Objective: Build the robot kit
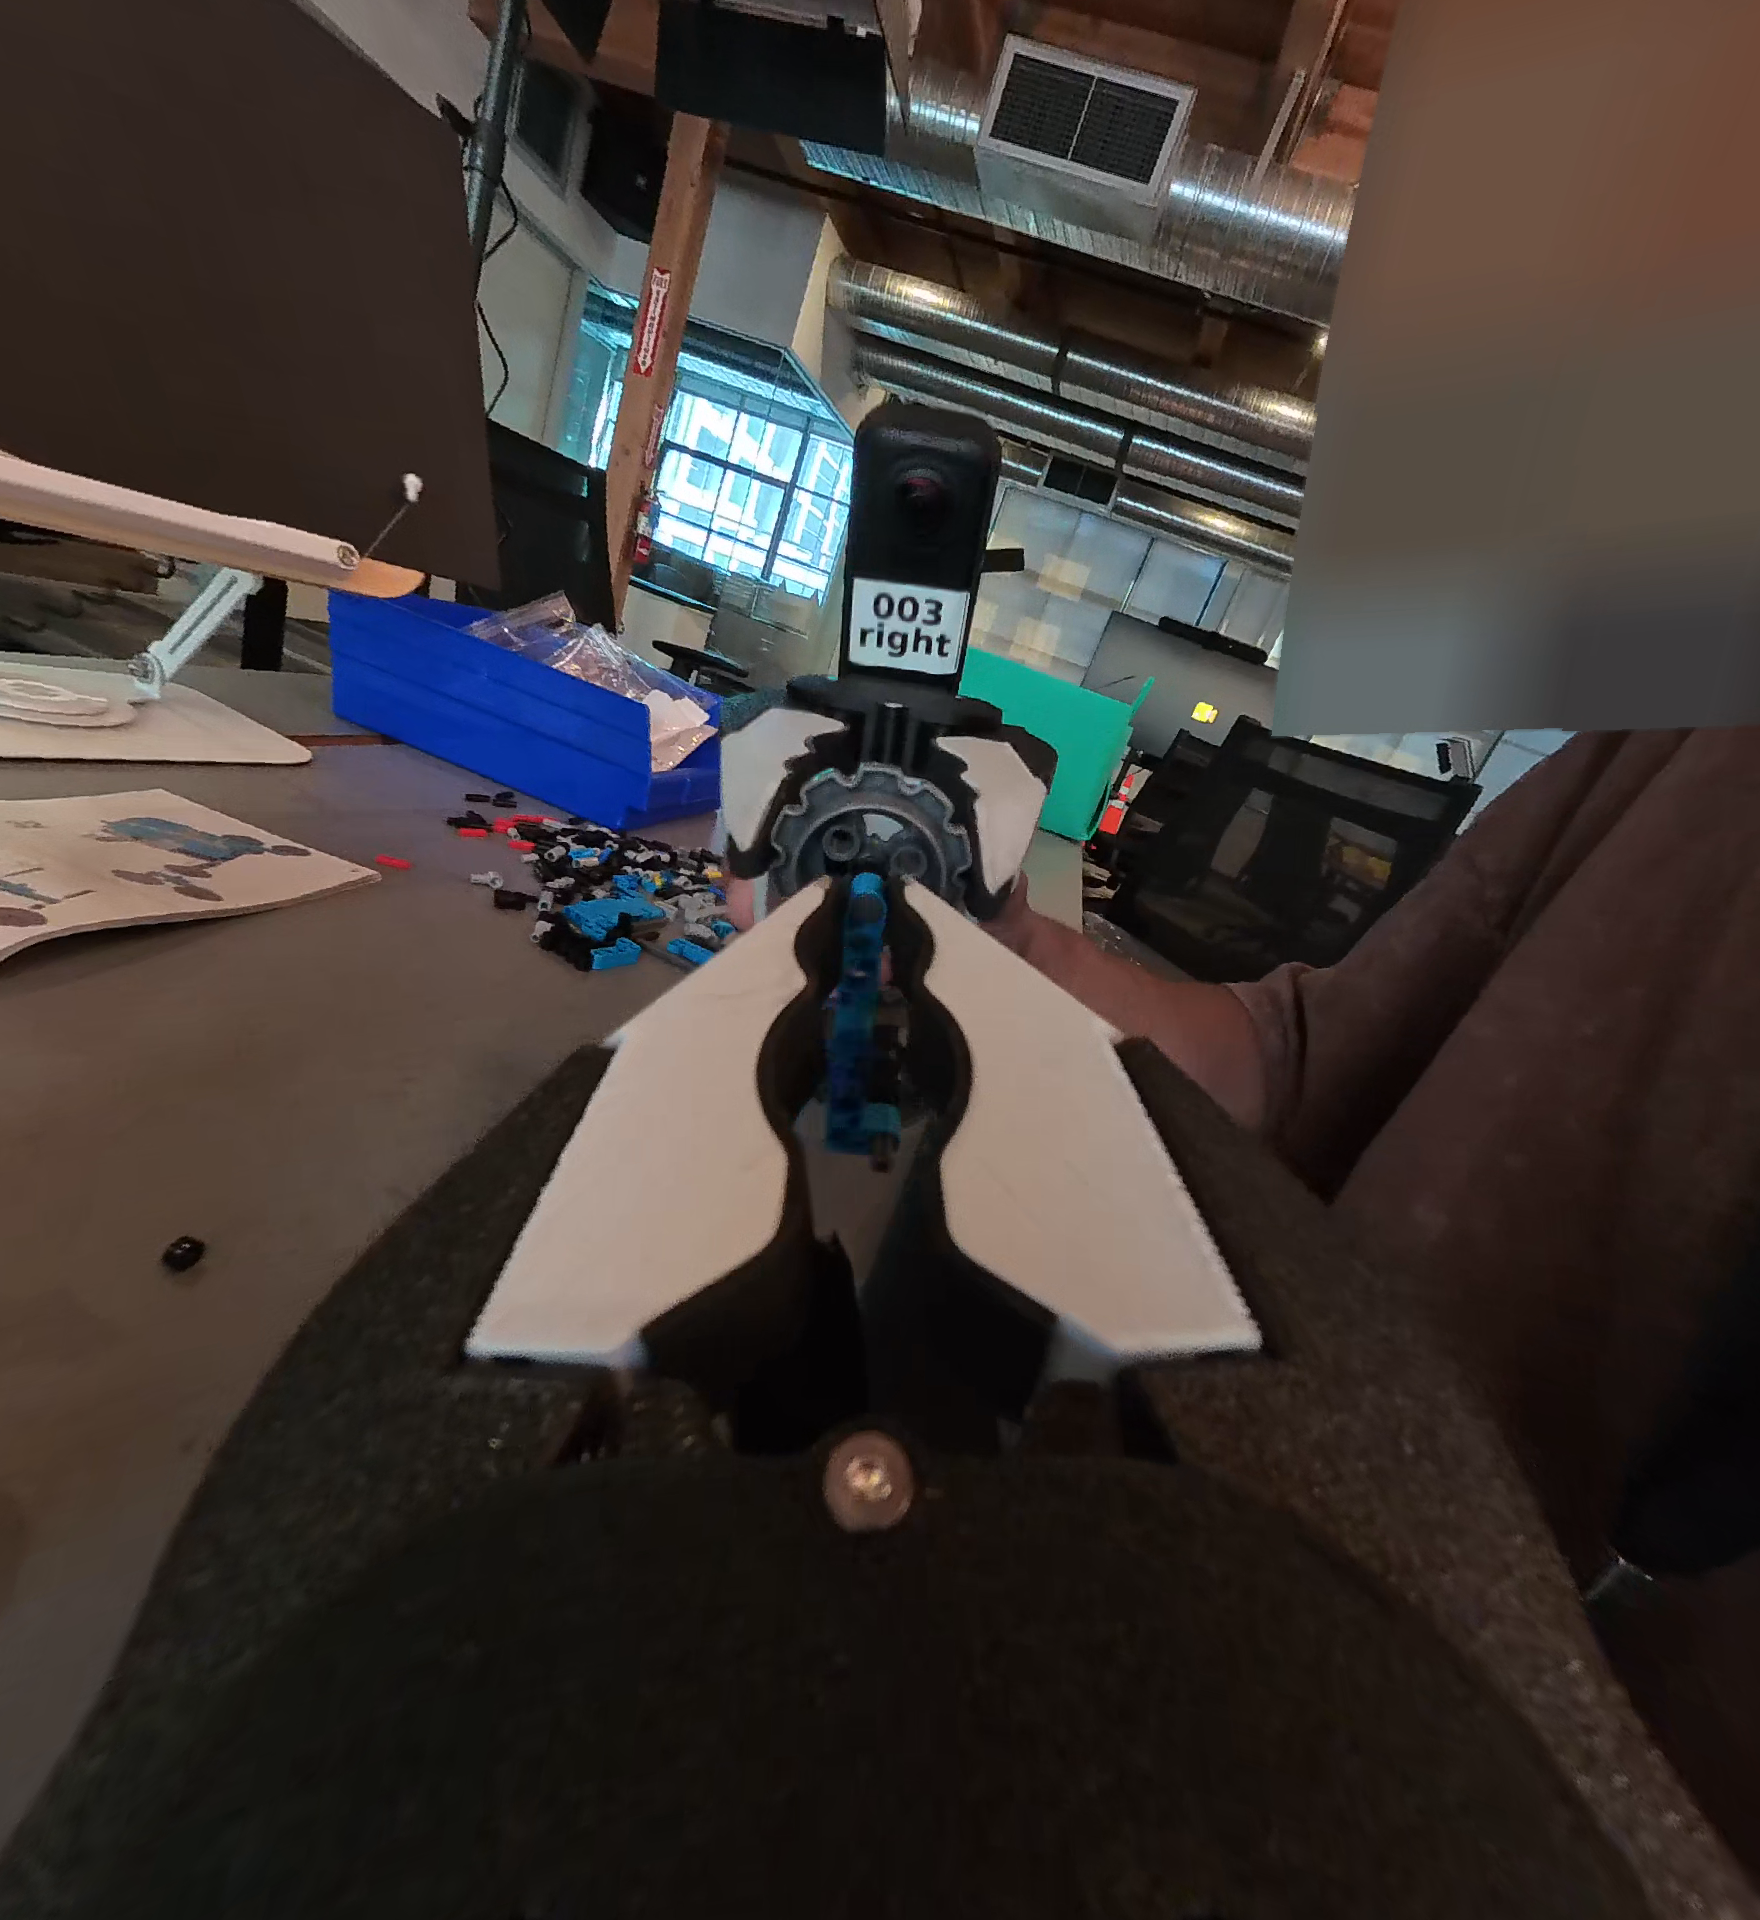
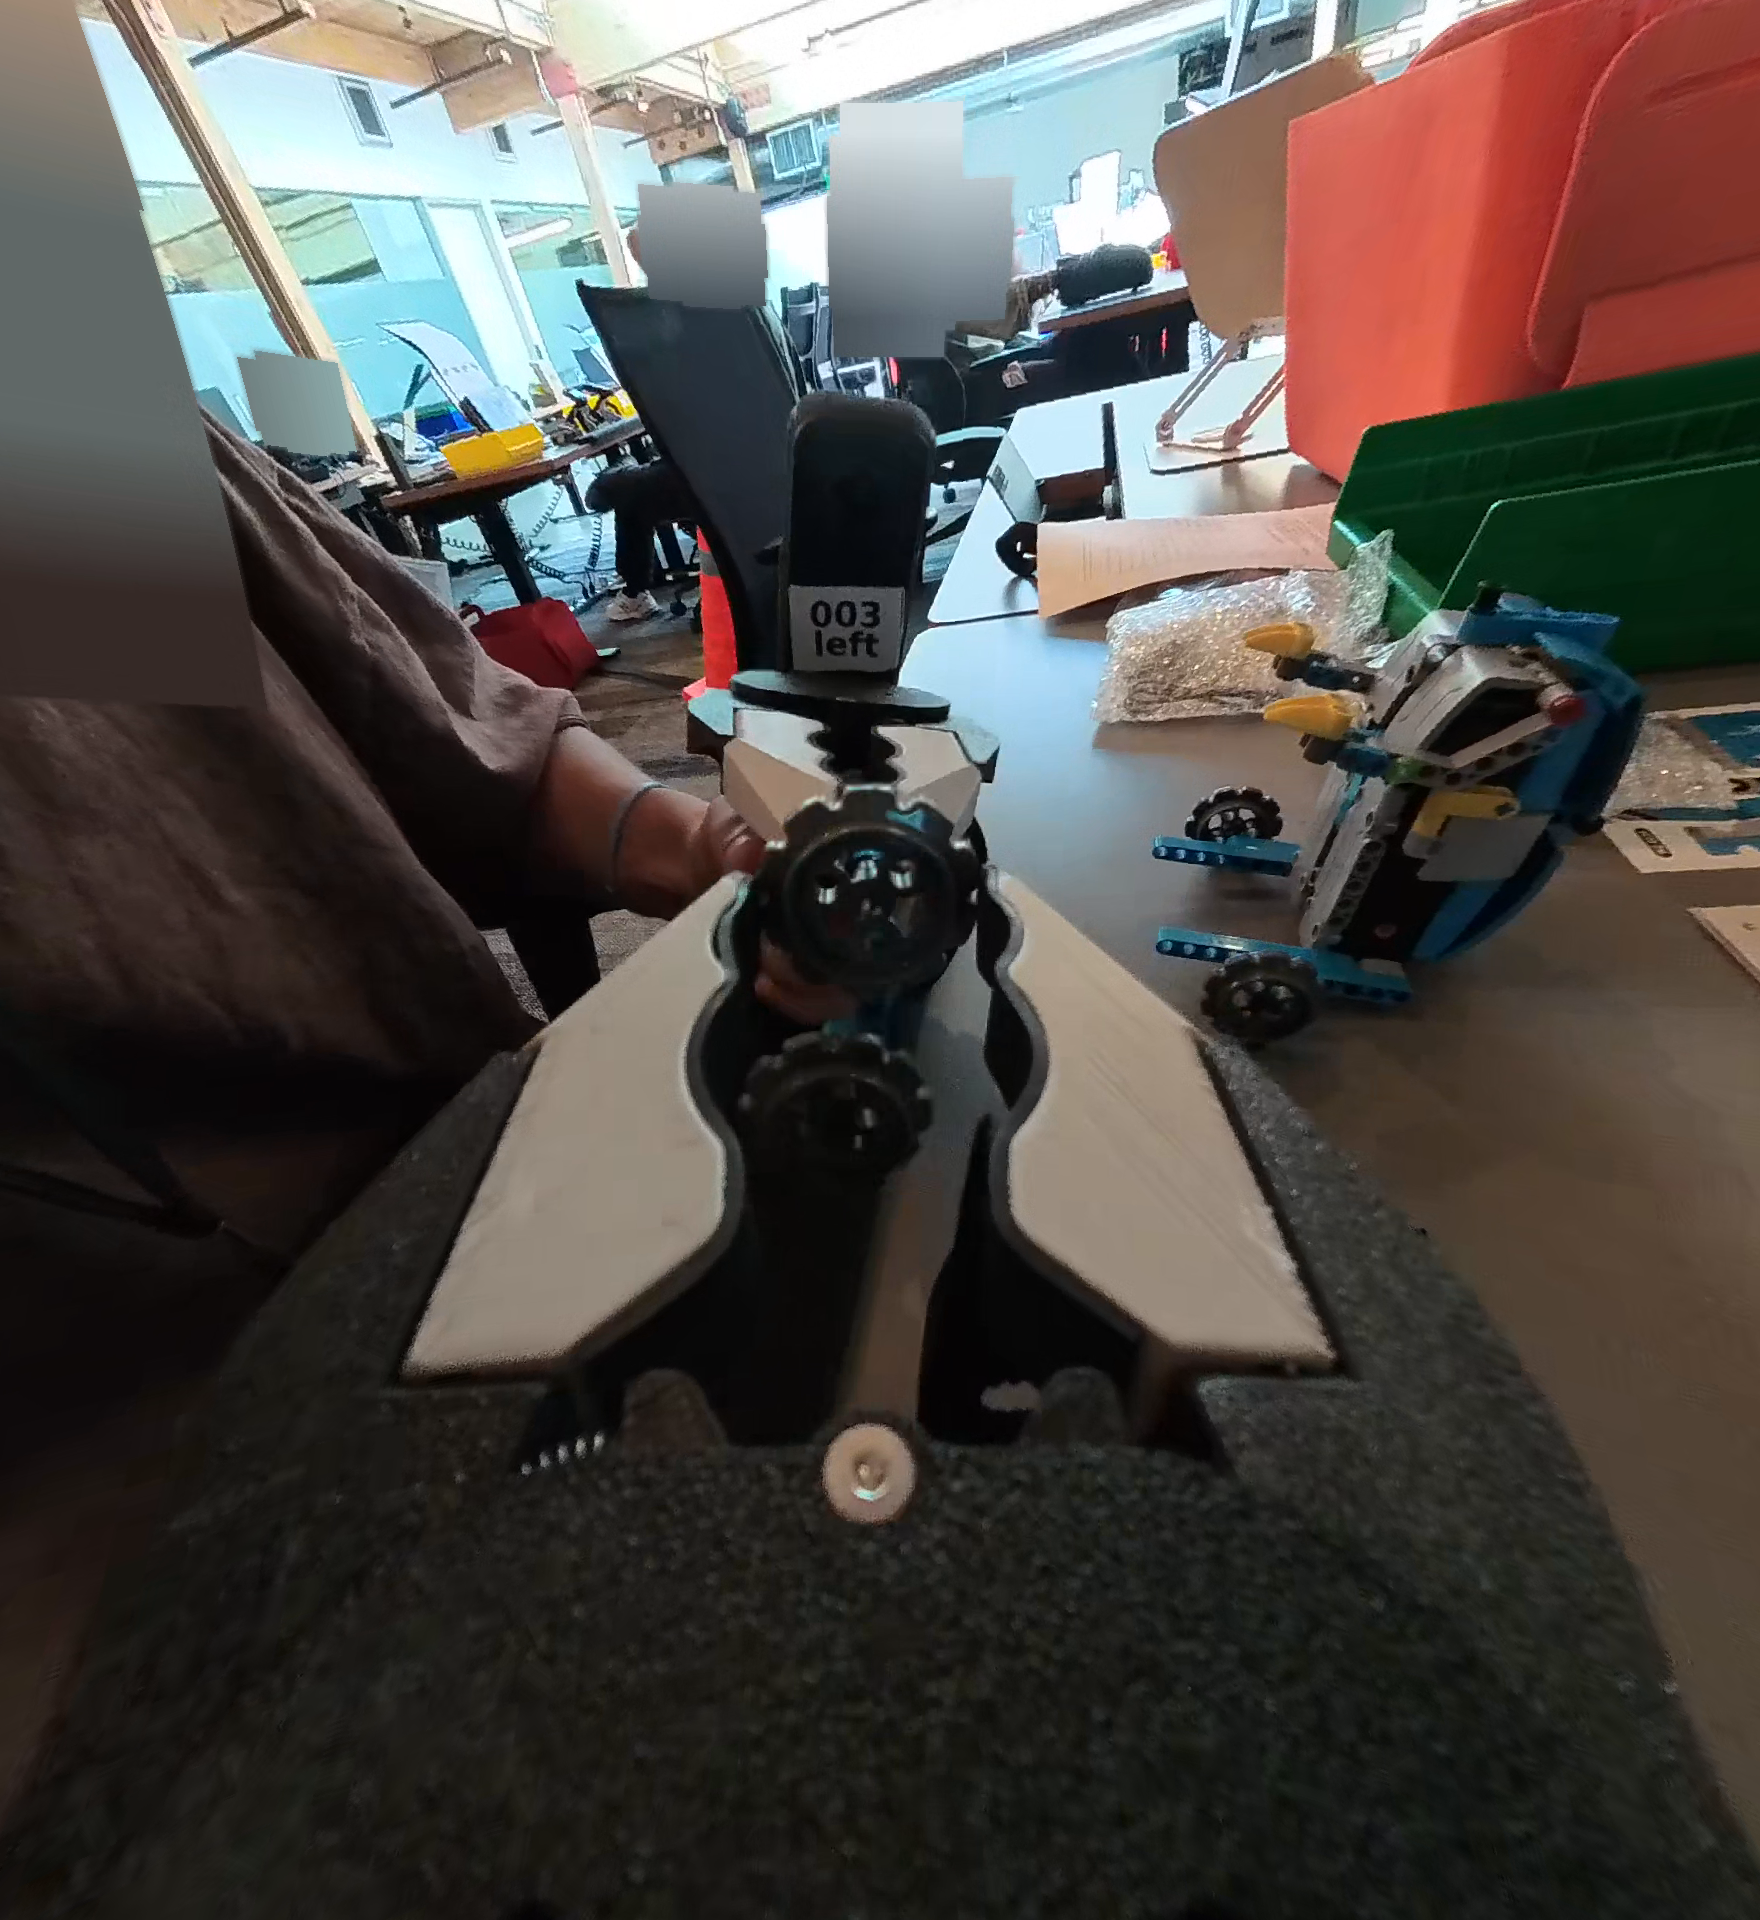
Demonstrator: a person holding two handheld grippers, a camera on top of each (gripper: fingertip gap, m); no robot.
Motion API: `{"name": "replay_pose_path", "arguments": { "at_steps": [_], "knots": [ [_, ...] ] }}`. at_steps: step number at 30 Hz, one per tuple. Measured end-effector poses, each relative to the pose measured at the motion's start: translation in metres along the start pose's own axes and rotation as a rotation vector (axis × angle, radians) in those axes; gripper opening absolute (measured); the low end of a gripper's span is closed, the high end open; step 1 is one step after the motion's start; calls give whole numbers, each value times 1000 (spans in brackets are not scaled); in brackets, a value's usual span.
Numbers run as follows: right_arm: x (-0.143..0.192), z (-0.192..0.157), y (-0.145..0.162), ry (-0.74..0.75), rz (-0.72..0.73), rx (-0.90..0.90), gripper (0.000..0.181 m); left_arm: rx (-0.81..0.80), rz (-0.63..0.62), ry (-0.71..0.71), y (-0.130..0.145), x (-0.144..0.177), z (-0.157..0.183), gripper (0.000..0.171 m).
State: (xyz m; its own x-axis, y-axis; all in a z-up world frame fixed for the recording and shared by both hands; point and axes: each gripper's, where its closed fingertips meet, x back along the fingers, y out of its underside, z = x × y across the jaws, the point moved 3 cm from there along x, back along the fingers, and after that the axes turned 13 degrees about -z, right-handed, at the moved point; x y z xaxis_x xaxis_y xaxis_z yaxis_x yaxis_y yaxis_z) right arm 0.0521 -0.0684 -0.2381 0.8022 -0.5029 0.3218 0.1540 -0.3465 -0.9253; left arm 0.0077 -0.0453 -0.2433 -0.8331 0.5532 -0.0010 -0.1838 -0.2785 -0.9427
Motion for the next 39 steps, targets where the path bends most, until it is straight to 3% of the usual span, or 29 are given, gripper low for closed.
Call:
{"name": "replay_pose_path", "arguments": {
  "at_steps": [3, 6, 11, 15, 19, 24, 31, 39],
  "knots": [
    [1, 5, 3, 6, -1, 12, 43, 7, 3, -20, -2, 5, -4, 6],
    [14, 30, 13, 116, -48, -29, 43, -19, 18, -105, -8, 24, -16, 6],
    [11, 85, 67, 367, -376, -114, 37, -80, 26, -265, -14, 58, -35, 7],
    [-13, 108, 89, 324, -536, -187, 38, -25, 57, -252, -15, 63, -42, 7],
    [-26, 132, 93, 306, -637, -109, 33, -6, 55, -235, -14, 63, -44, 7],
    [-37, 149, 83, 268, -638, -58, 33, 23, 42, -227, -12, 61, -48, 7],
    [-42, 135, 88, 297, -589, -62, 38, 89, 52, -228, -12, 63, -57, 7],
    [-37, 132, 90, 342, -629, -36, 39, 139, 64, -225, -12, 65, -63, 7]
  ]
}}
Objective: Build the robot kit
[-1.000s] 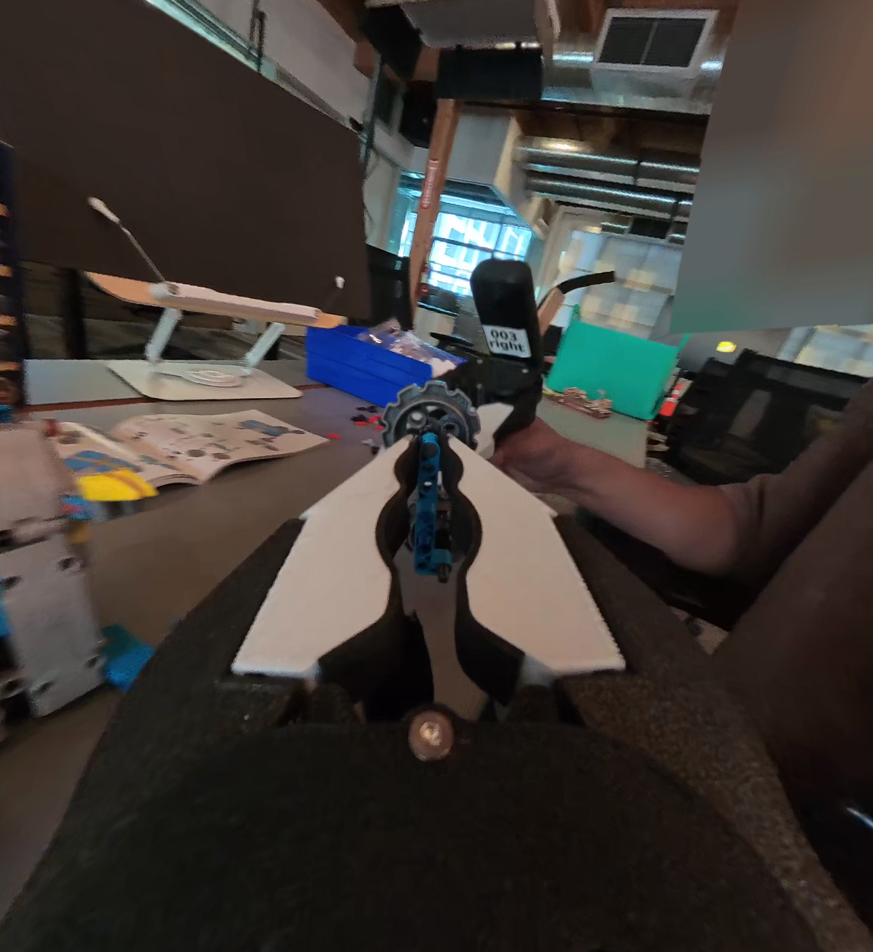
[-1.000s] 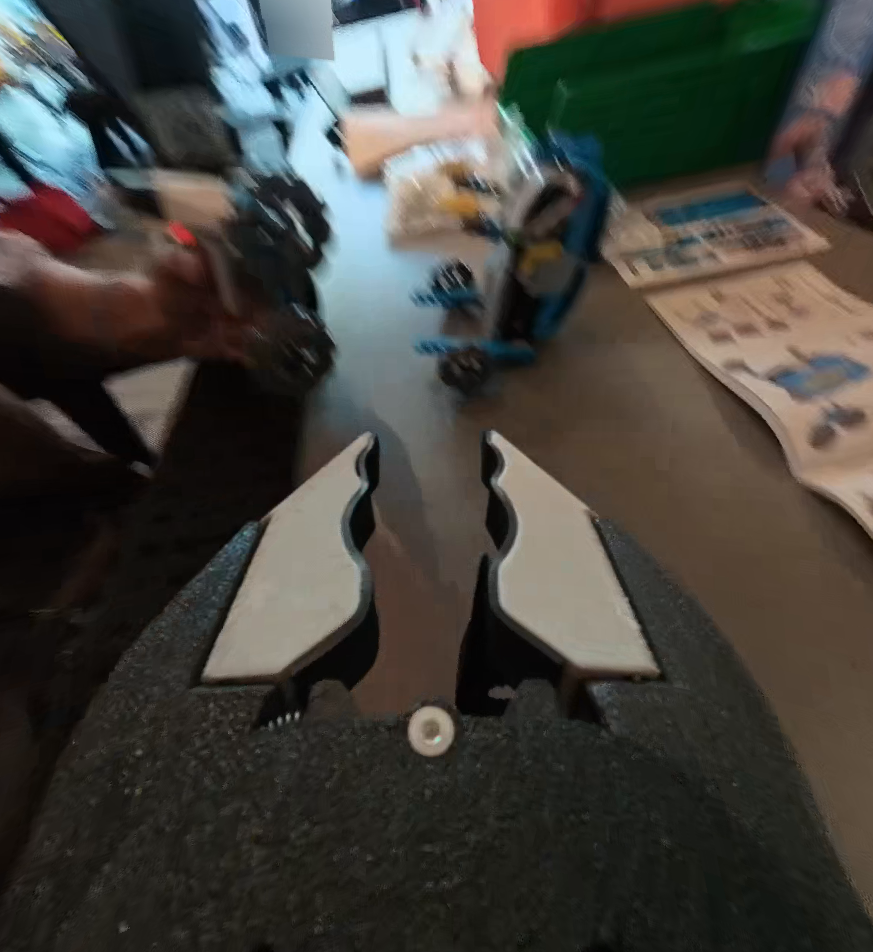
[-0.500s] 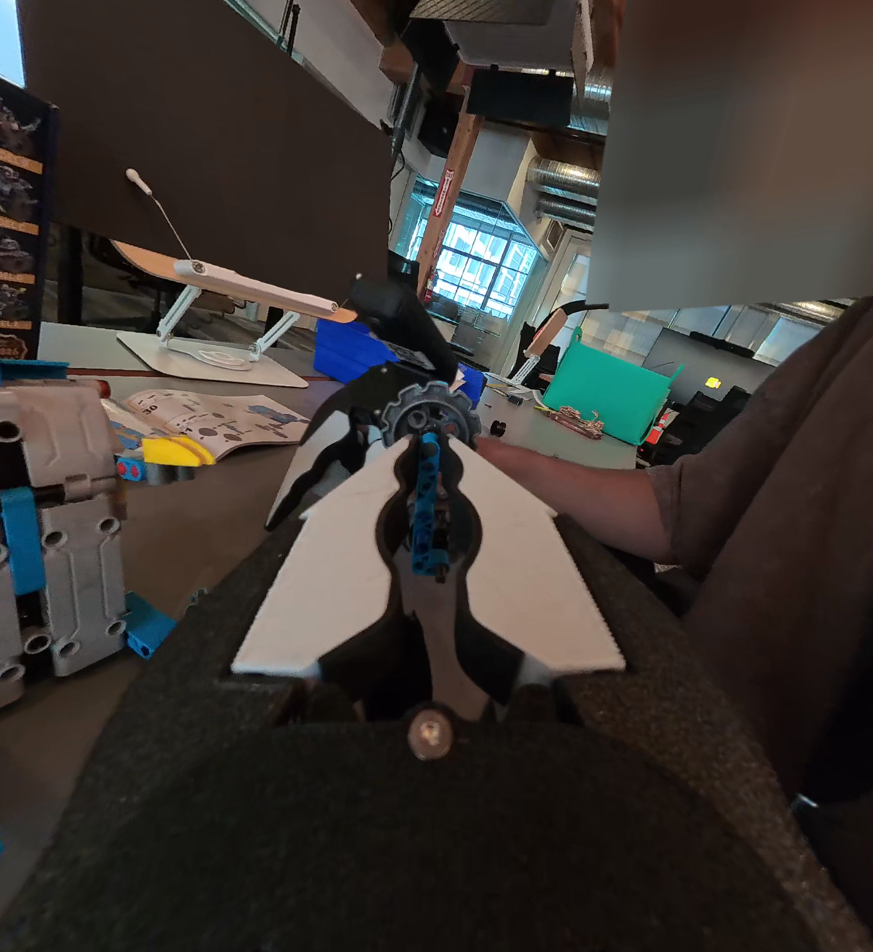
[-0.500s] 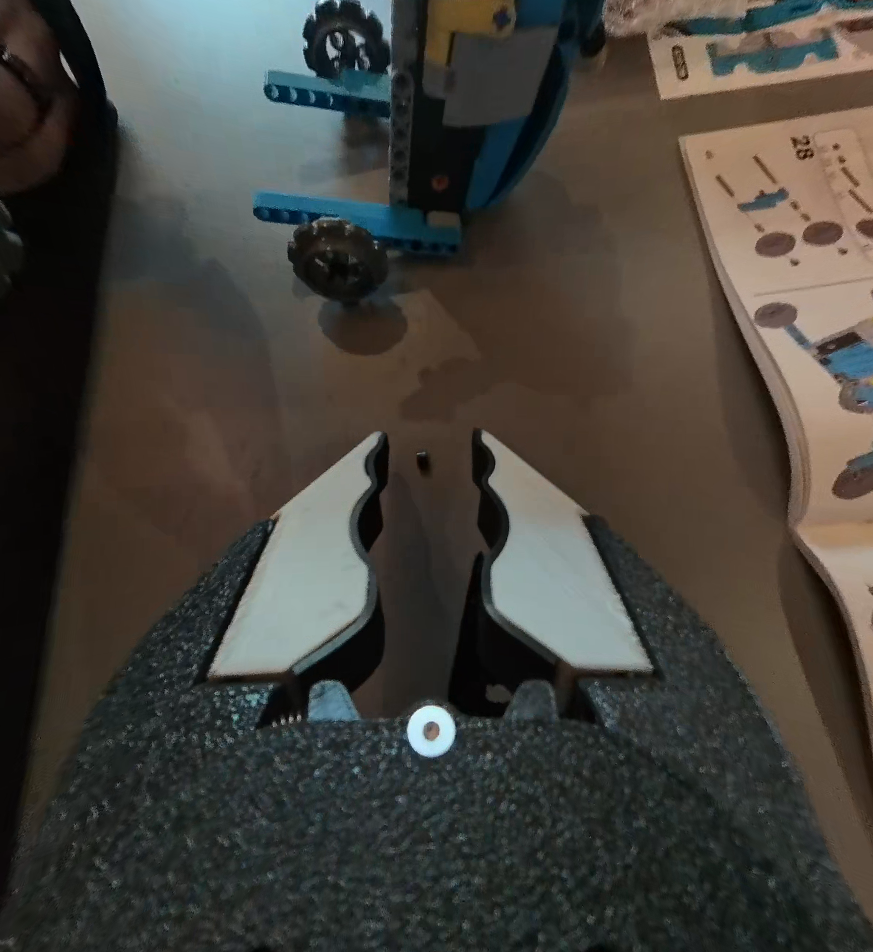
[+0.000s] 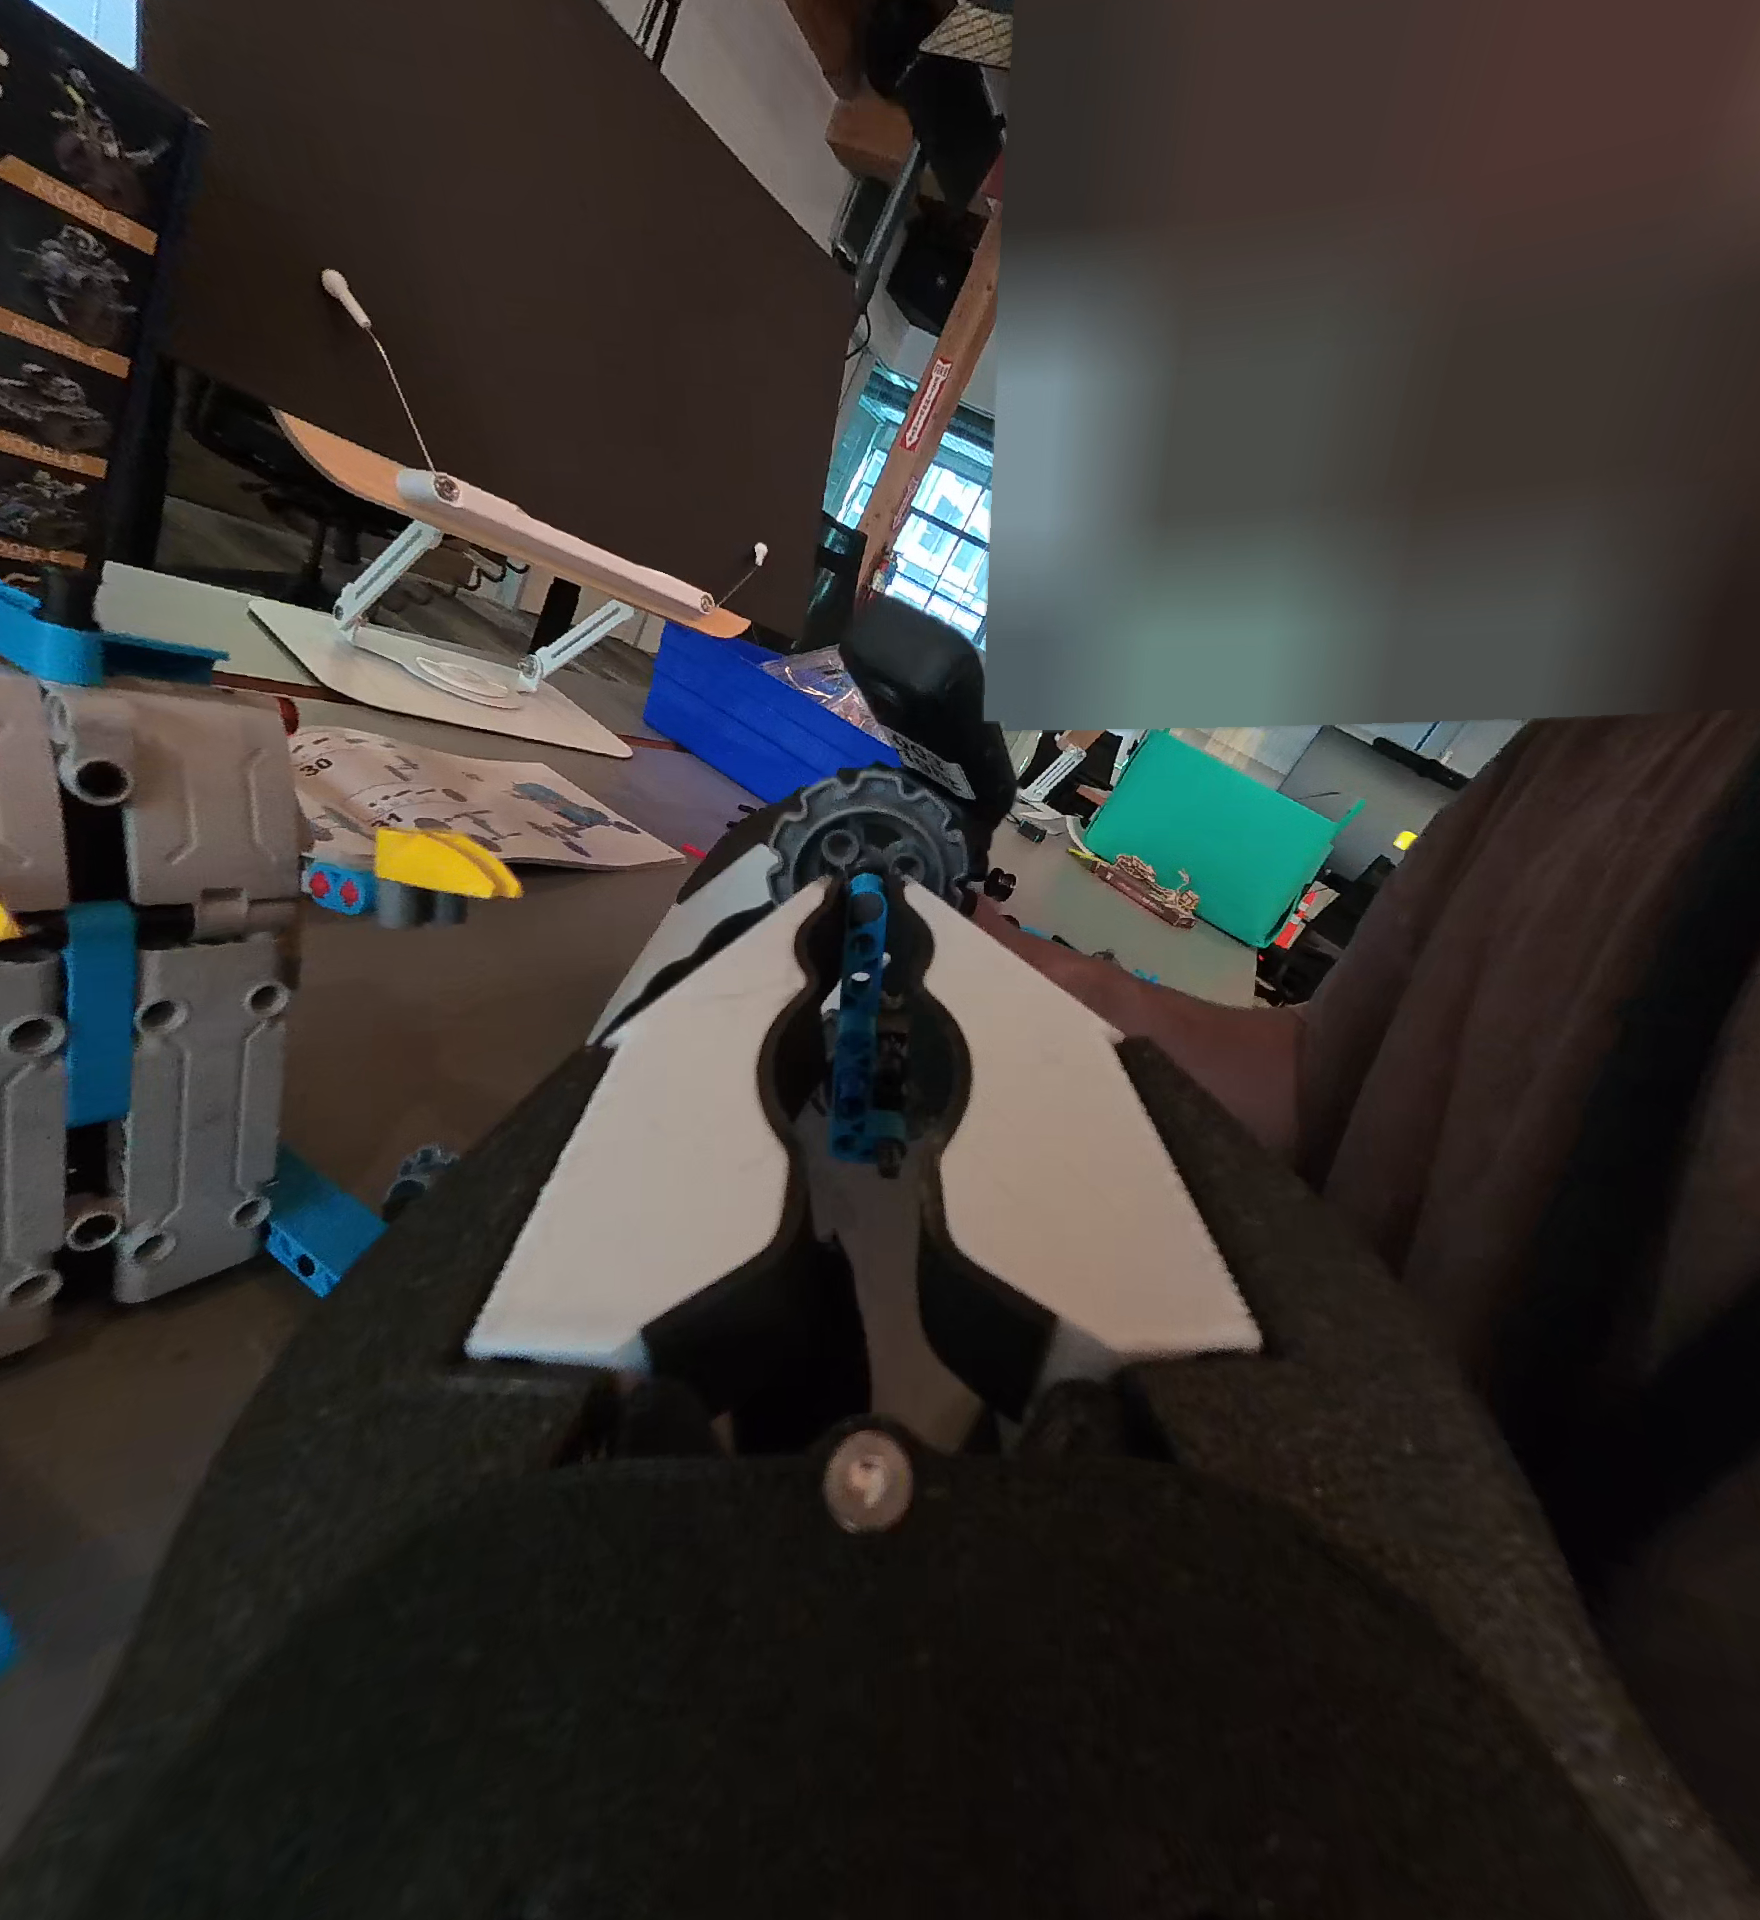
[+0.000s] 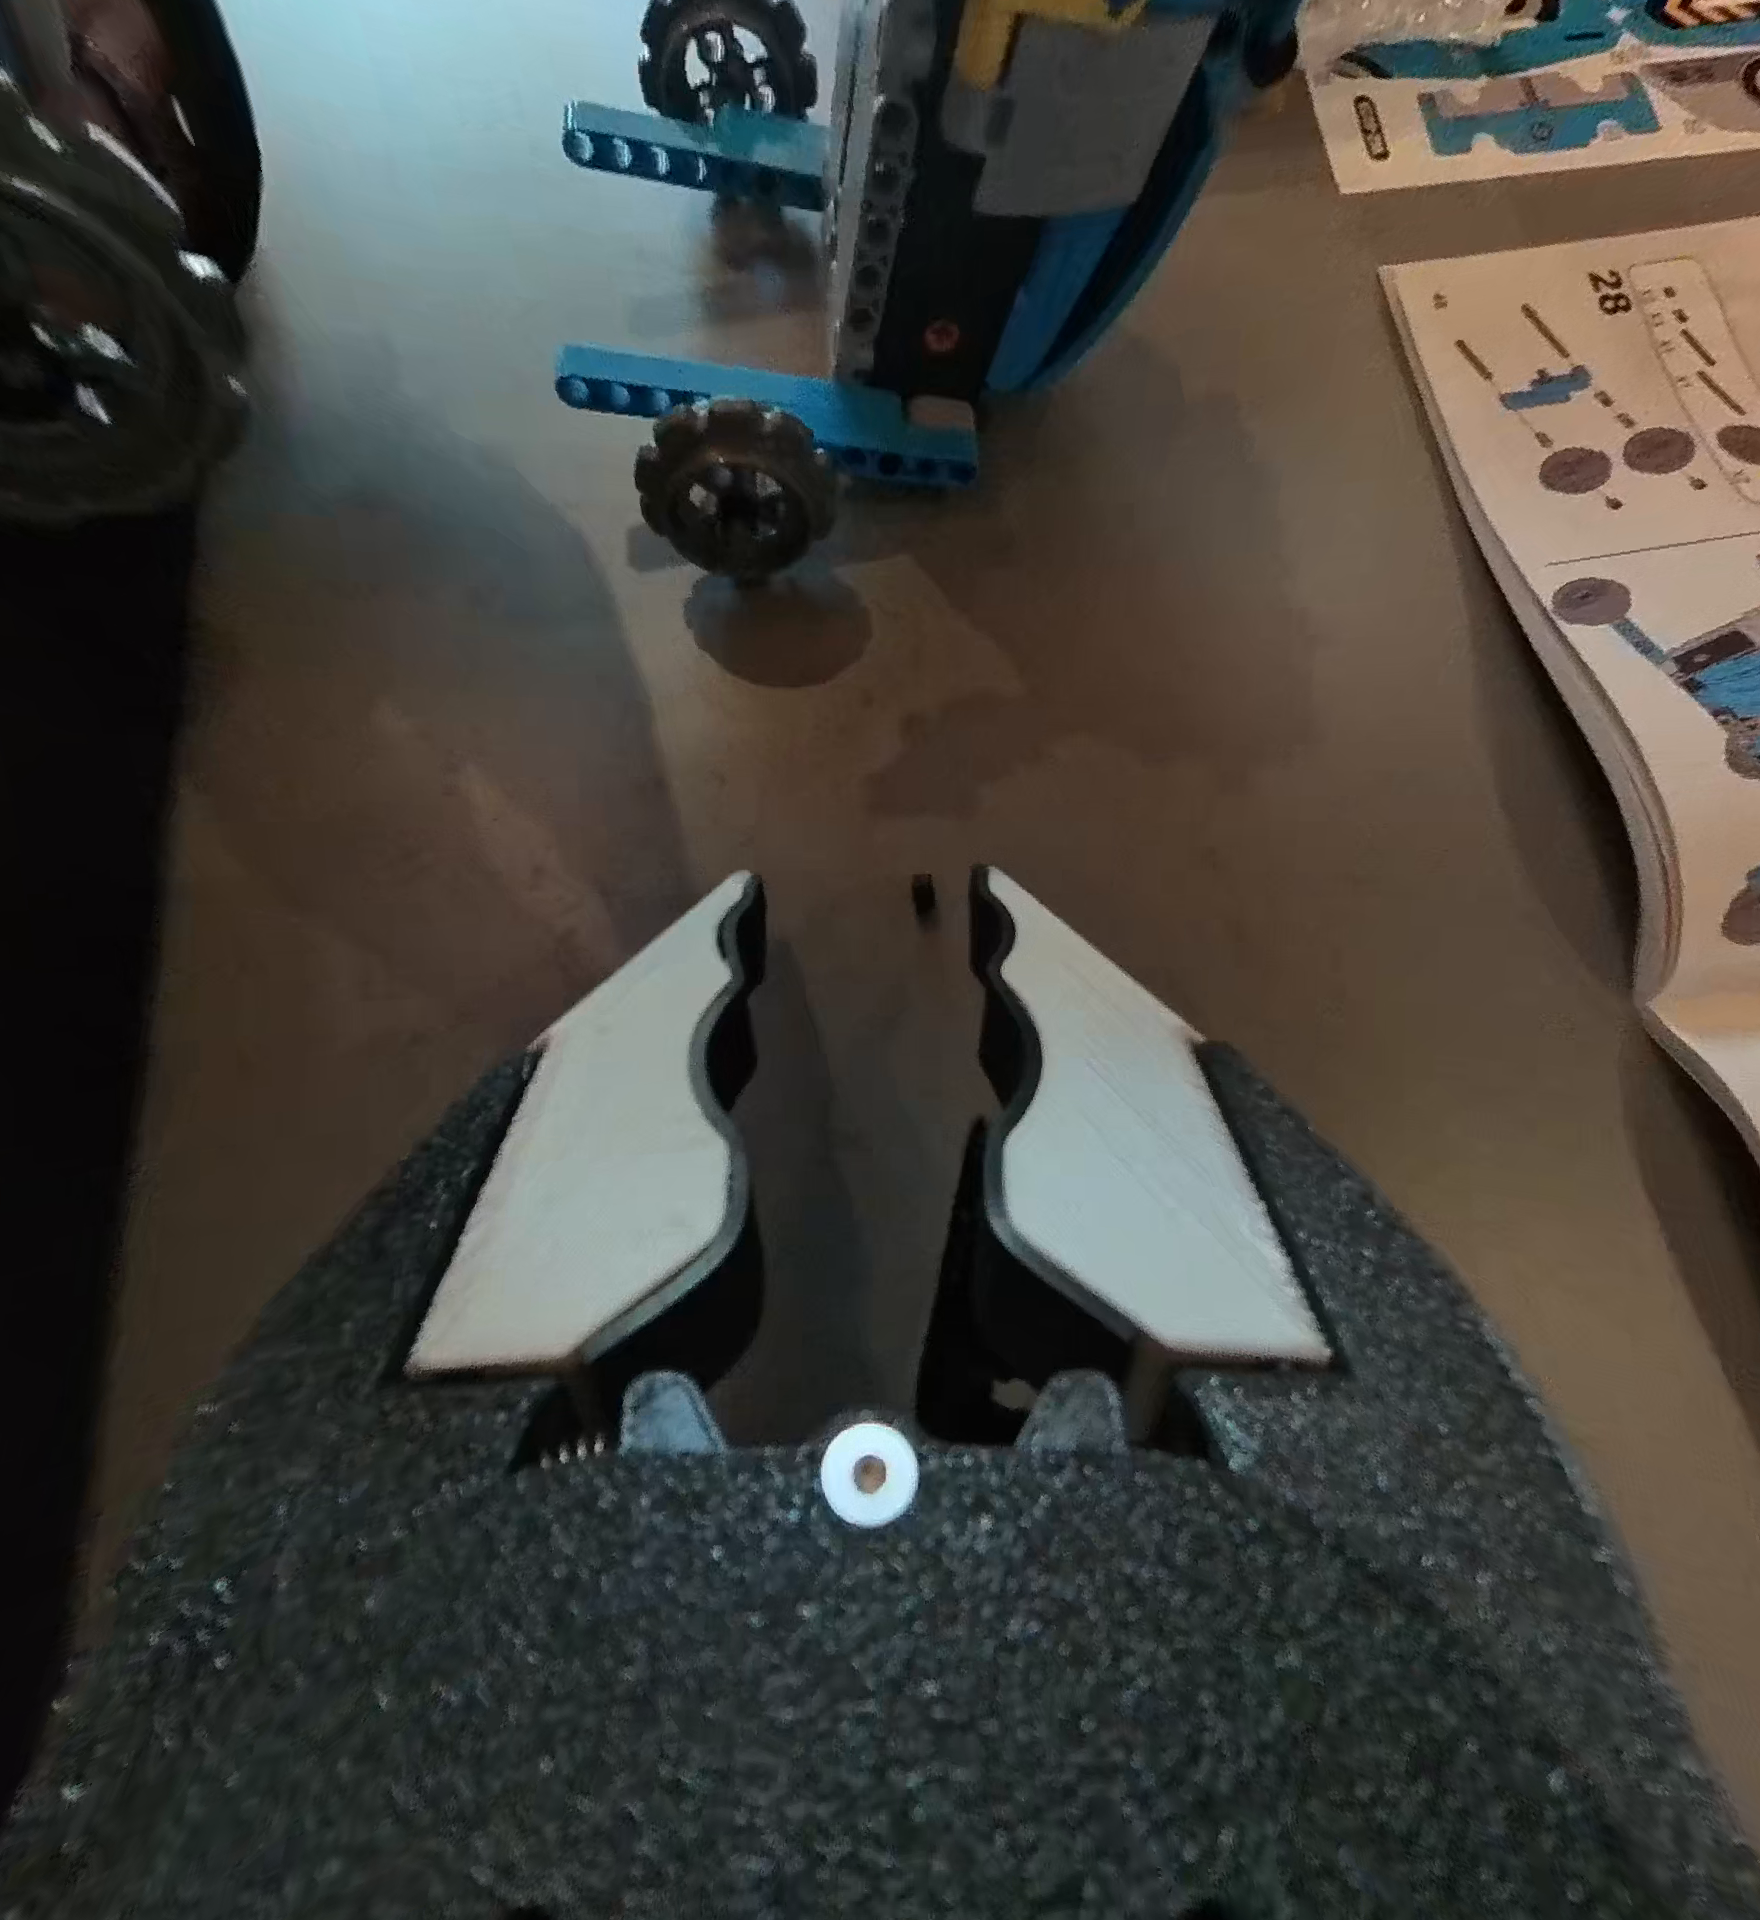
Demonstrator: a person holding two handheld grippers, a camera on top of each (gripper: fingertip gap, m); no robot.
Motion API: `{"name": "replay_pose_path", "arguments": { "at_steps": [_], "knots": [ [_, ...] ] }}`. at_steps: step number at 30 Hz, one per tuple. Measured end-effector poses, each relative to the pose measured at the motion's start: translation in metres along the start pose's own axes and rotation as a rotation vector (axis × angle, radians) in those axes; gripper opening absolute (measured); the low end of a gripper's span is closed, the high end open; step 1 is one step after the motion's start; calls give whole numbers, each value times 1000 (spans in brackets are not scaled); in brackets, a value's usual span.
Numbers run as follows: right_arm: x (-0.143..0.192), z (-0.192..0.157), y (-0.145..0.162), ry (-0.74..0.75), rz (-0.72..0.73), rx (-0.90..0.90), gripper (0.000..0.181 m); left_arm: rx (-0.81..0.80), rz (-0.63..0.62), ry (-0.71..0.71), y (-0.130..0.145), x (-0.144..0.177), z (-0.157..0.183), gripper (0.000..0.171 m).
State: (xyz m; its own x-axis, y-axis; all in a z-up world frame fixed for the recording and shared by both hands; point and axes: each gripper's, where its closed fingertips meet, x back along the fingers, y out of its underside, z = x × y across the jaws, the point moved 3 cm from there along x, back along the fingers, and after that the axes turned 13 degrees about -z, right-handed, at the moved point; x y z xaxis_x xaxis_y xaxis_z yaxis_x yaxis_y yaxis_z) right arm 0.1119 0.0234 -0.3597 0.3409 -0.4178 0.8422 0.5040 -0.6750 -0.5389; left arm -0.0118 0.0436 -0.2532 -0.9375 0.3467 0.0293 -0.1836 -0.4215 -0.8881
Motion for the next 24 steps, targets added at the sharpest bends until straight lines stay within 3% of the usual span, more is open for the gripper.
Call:
{"name": "replay_pose_path", "arguments": {
  "at_steps": [9, 19, 24],
  "knots": [
    [-7, 6, 3, 20, -52, -13, 36, 13, -7, 8, 1, -1, -1, 7],
    [-7, -19, 1, -64, -49, 77, 24, 4, -15, 1, 2, -2, 0, 7],
    [1, -17, -3, -23, -21, 62, 24, 3, -13, -3, 2, -2, 0, 6]
  ]
}}
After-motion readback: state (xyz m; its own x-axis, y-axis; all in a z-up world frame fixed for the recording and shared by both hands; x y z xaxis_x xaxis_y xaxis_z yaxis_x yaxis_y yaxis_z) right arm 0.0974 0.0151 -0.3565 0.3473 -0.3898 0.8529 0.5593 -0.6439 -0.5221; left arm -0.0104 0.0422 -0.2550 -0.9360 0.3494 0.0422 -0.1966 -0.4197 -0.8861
